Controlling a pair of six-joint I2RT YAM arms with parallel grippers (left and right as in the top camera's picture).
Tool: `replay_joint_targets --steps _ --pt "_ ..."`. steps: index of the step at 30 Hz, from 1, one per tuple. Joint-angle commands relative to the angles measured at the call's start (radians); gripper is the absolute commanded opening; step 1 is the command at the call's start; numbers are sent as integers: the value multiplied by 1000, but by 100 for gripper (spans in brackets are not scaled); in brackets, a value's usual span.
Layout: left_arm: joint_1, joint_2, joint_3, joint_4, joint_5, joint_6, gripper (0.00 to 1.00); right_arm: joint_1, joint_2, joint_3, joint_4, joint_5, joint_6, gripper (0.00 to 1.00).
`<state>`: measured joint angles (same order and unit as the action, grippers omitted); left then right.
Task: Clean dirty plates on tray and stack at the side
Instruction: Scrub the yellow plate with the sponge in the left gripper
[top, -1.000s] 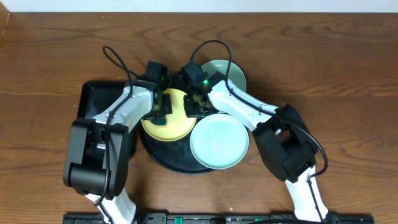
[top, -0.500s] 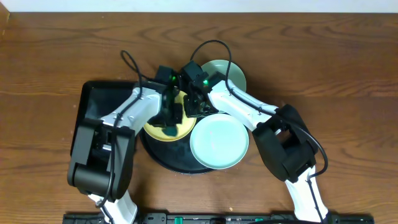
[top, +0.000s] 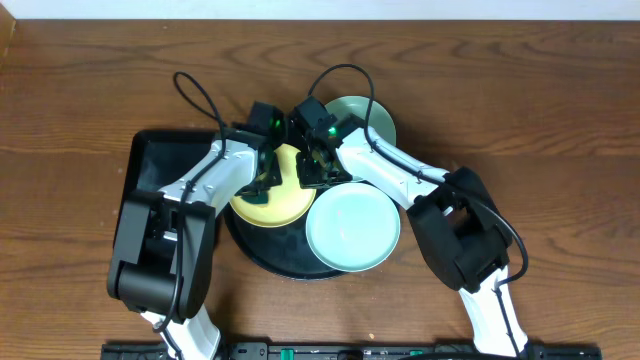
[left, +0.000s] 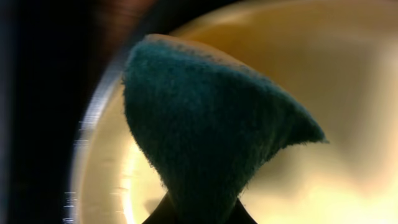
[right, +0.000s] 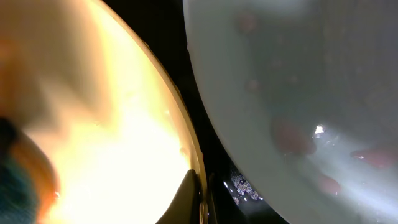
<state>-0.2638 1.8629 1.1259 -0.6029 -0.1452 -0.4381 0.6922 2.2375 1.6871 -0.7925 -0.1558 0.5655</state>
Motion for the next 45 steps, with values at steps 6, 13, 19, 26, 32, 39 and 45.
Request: replay_joint_targets --steps 6,13,19,26,32,39,45 --pt "6 15 -10 -51 169 37 7 -82 35 -6 -19 -142 -93 1" --pt "6 15 -10 -45 477 239 7 -109 35 -45 18 -281 -179 1" --pt "13 15 -10 44 474 175 8 -109 35 -50 26 -283 -178 1" --pt "25 15 -10 56 -190 -188 8 -109 35 -50 27 -278 -177 1" --pt "19 15 -10 -40 -95 -148 7 -109 35 -50 27 -266 -170 1" --pt "14 15 -10 -71 566 294 7 -109 35 -50 27 -264 -170 1" --pt "26 15 -9 39 528 275 8 -109 35 -50 26 -264 -170 1"
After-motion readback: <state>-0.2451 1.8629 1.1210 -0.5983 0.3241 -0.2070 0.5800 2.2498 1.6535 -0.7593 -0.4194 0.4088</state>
